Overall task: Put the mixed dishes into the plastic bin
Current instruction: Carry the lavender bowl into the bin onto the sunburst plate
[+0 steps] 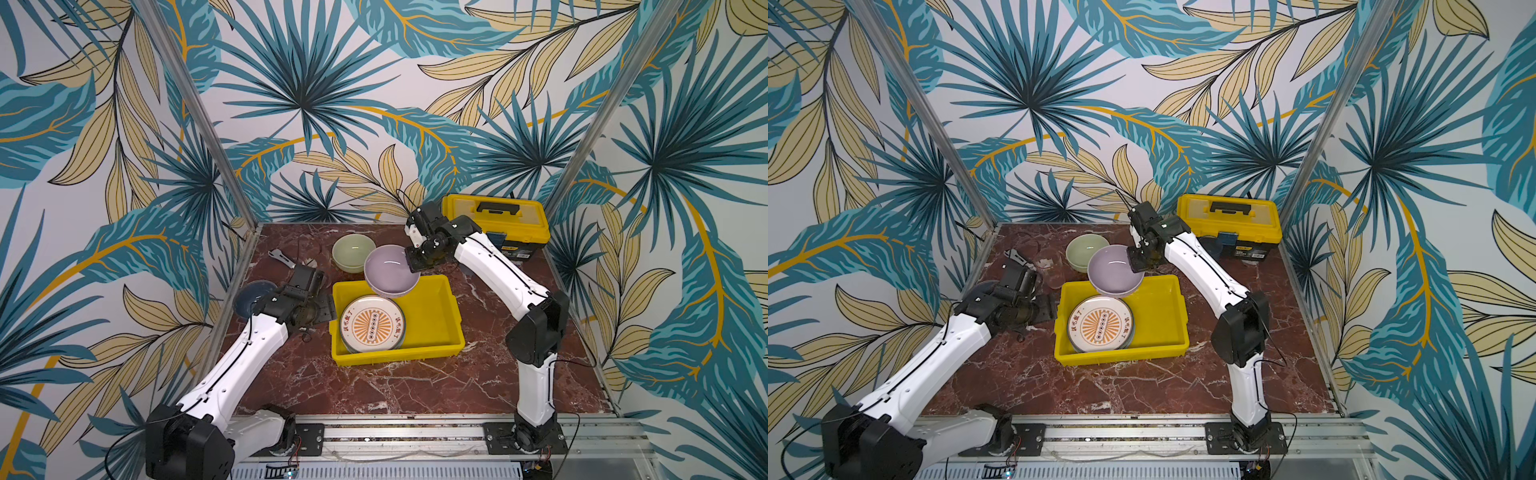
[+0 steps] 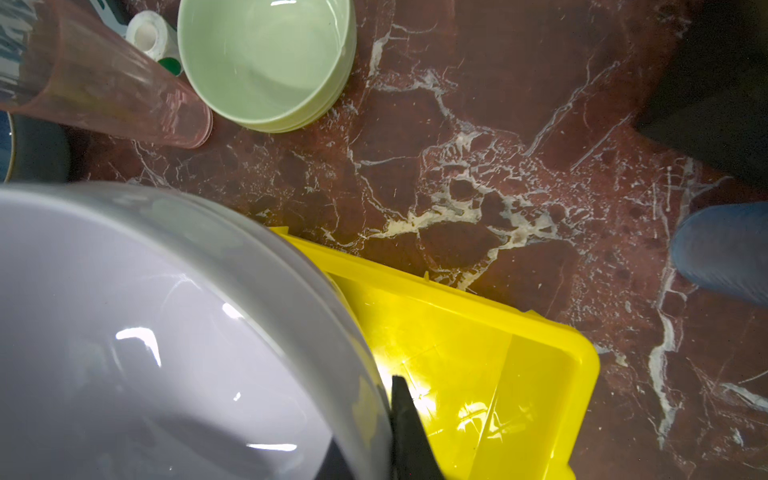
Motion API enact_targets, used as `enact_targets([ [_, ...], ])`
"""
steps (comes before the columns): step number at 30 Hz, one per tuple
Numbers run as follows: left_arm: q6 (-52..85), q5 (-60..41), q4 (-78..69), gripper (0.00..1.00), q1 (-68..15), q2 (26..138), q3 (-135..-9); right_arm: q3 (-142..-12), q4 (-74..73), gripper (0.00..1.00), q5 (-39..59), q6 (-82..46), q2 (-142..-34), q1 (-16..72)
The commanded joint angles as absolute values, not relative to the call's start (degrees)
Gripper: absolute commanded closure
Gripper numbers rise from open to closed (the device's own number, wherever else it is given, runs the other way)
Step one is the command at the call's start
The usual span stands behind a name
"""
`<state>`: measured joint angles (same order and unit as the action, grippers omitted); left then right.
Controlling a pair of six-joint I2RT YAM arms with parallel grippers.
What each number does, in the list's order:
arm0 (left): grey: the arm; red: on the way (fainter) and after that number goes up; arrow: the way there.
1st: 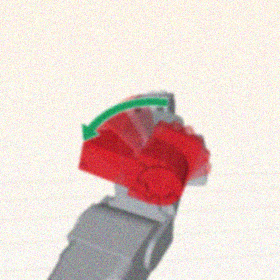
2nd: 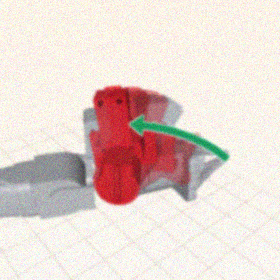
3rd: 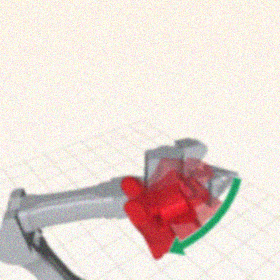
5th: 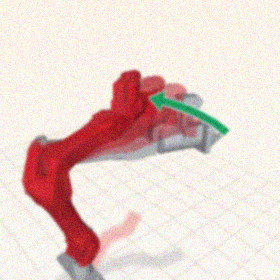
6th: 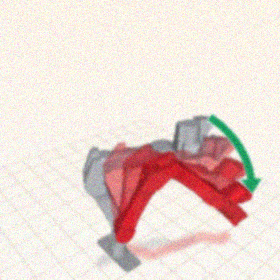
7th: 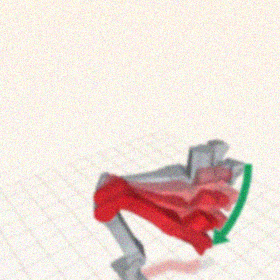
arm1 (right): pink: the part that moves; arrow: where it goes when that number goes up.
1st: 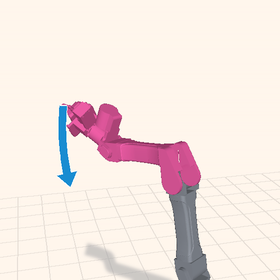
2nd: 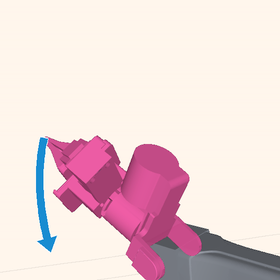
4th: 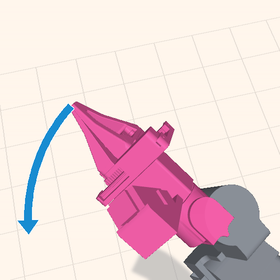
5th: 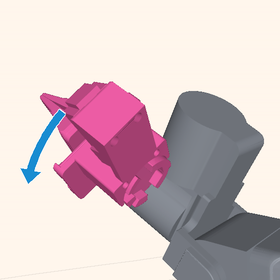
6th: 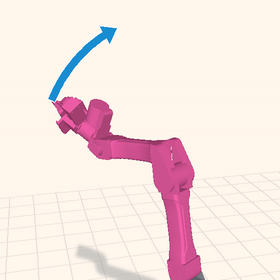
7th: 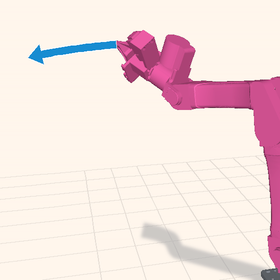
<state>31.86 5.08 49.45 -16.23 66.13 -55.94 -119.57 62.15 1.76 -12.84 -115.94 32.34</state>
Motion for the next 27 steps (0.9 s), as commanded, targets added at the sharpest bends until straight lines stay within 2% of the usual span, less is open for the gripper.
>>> enact_targets([
  [1, 31.14, 4.65, 49.06, 0.23, -15.09, 63.76, -55.57, -121.32, 61.02, 1.0, 3.98, -14.28, -114.69, 33.87],
  [27, 30.3, 3.69, 49.07, 0.23, -13.53, 62.13, -54.93, -103.85, 48.86, 1.0, 7.13, -19.59, -113.8, 39.99],
])
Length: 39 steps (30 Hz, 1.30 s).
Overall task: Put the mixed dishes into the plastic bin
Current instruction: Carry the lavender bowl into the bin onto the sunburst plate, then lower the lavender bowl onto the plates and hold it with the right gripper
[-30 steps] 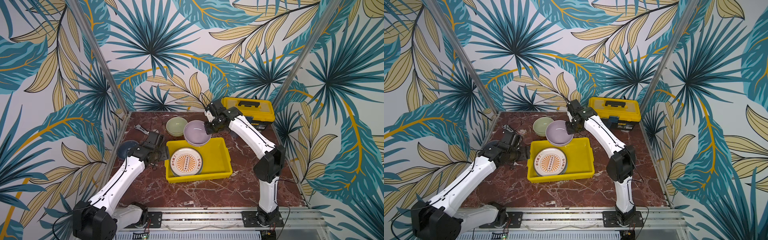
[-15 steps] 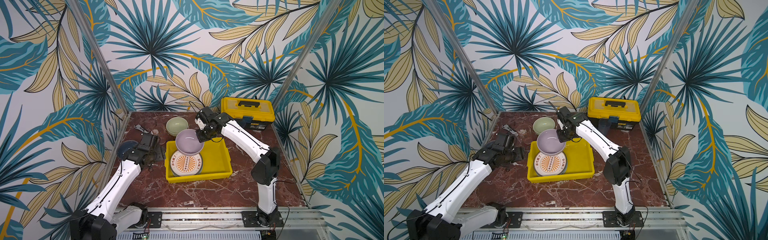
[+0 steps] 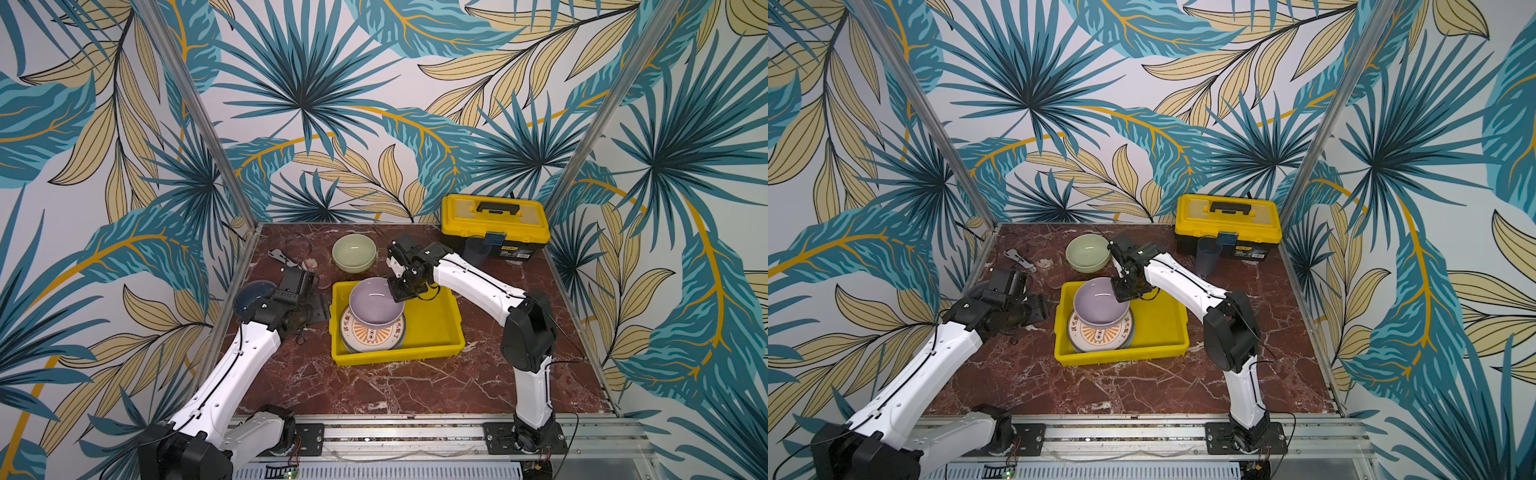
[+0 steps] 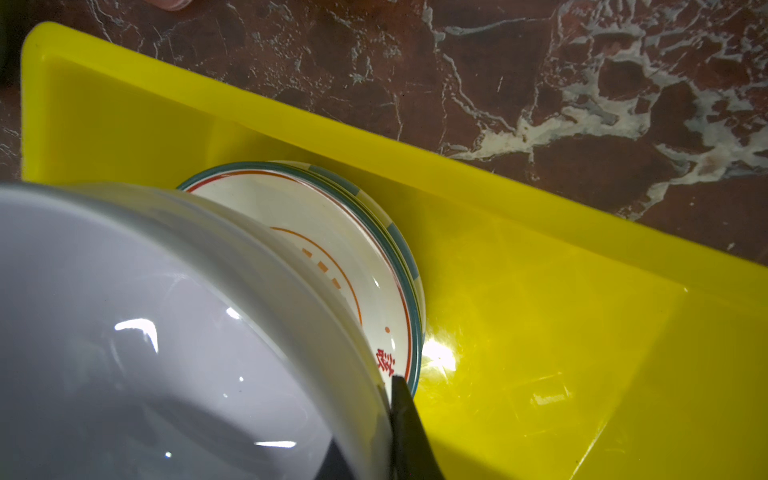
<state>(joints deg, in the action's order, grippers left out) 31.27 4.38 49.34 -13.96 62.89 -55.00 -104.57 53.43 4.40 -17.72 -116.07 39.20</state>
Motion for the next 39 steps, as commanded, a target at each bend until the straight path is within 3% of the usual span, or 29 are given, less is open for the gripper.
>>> enact_targets([
  [1, 30.24, 3.69, 49.04, 0.23, -13.54, 62.14, -54.93, -103.72, 48.57, 1.0, 7.12, -19.68, -114.03, 40.08],
  [39, 29.53, 0.34, 49.04, 0.23, -13.54, 64.86, -55.2, -100.06, 45.29, 1.0, 4.57, -20.99, -117.42, 41.31],
])
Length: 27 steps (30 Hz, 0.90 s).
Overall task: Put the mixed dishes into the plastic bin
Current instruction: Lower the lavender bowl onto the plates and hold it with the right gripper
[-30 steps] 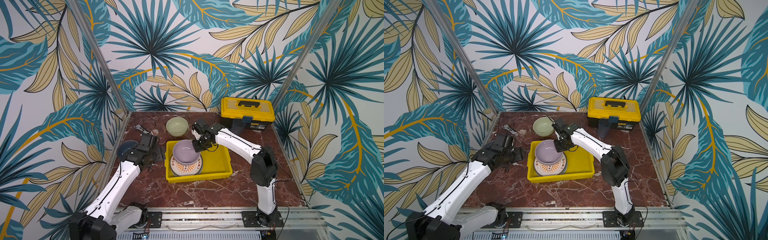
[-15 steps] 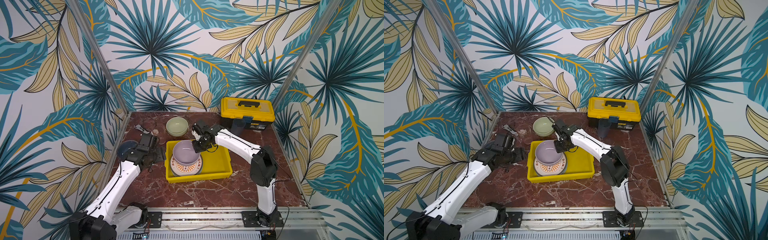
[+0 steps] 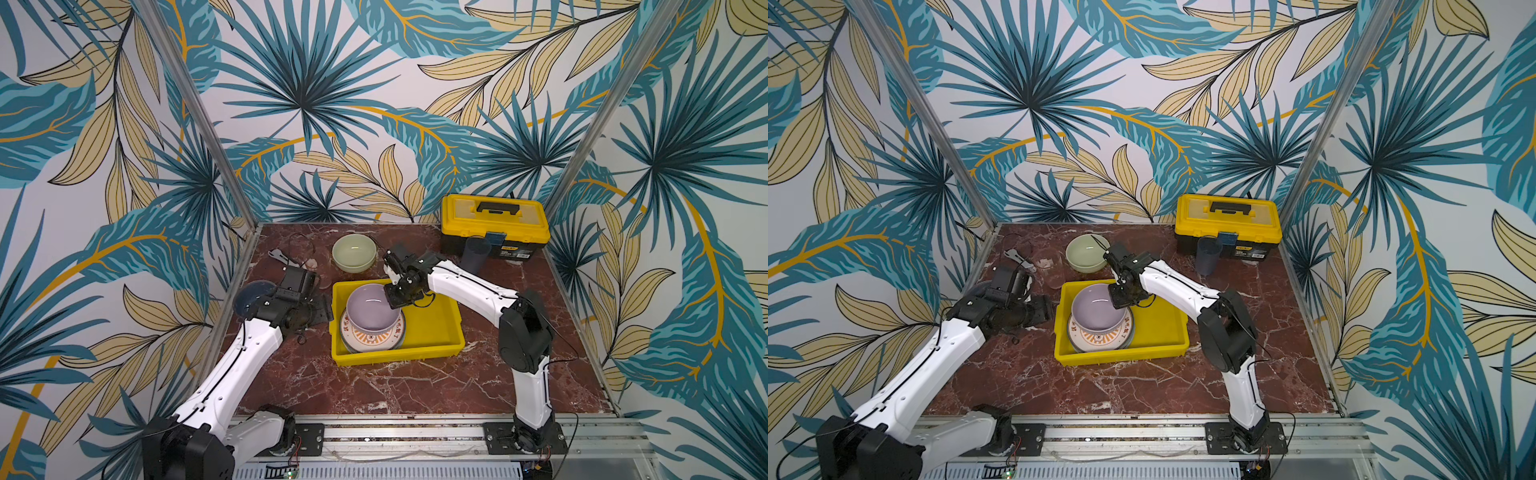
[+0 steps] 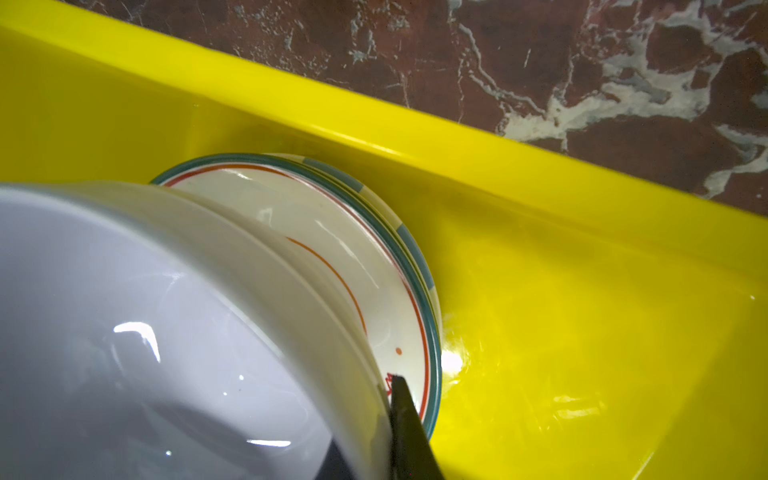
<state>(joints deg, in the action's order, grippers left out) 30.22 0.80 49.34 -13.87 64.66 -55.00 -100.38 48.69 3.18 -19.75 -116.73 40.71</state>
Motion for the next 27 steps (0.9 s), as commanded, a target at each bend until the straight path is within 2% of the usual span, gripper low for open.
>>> enact_targets([
  [1, 29.53, 0.3, 49.04, 0.23, -13.54, 64.86, -55.11, -100.1, 45.22, 1.0, 4.57, -21.08, -117.56, 41.31],
  [27, 29.44, 0.44, 49.01, 0.23, -13.49, 65.3, -55.11, -99.84, 45.54, 1.0, 3.03, -21.2, -119.01, 42.01],
])
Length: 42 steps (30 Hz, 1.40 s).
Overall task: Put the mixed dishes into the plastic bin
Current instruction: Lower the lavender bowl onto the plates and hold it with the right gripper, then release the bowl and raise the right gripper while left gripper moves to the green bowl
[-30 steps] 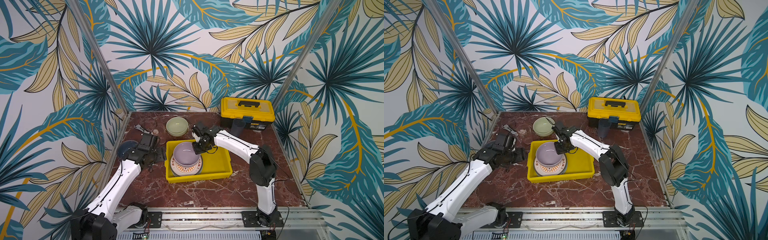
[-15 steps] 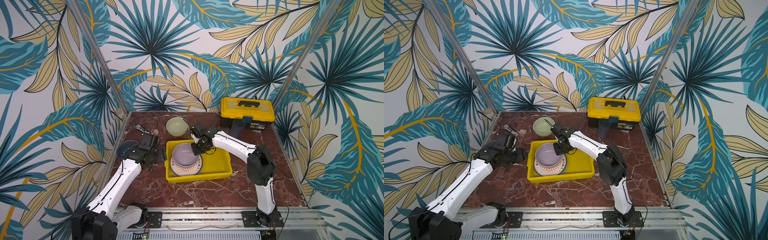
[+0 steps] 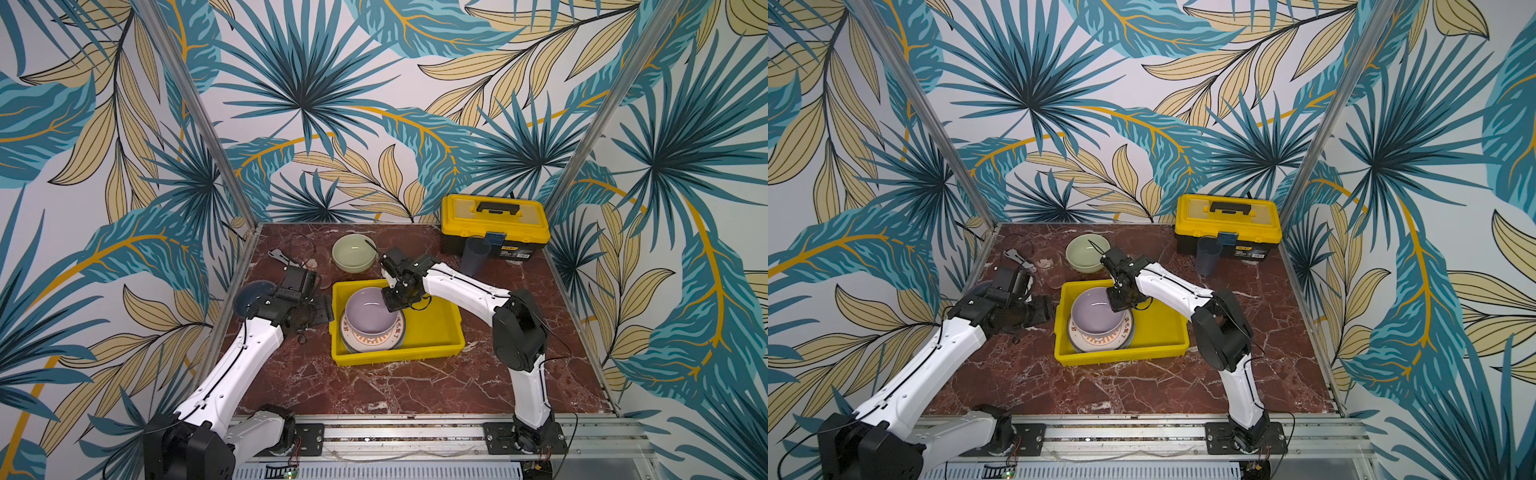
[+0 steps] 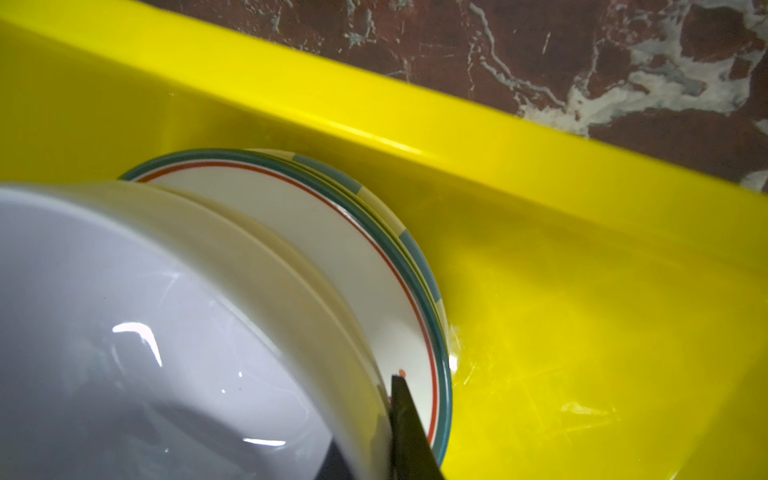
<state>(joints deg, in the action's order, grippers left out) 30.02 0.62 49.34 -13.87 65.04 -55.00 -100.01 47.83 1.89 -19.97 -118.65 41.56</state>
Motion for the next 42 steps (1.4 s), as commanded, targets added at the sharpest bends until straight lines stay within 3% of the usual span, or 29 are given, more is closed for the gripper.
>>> enact_targets([
  [1, 29.37, 0.42, 48.96, 0.23, -13.53, 65.3, -55.11, -99.84, 45.55, 1.0, 2.91, -21.18, -119.13, 42.01],
  [14, 29.27, 0.44, 48.96, 0.23, -13.53, 65.61, -55.11, -99.76, 45.45, 0.92, 2.94, -21.49, -119.19, 42.19],
  [23, 29.27, 0.13, 48.83, 0.23, -13.53, 66.26, -55.22, -99.78, 45.9, 0.72, 2.64, -21.53, -117.99, 42.19],
  [42, 27.34, -1.03, 48.47, 0.25, -13.49, 69.36, -59.2, -100.25, 49.7, 0.49, -4.78, -19.0, -108.67, 42.21],
])
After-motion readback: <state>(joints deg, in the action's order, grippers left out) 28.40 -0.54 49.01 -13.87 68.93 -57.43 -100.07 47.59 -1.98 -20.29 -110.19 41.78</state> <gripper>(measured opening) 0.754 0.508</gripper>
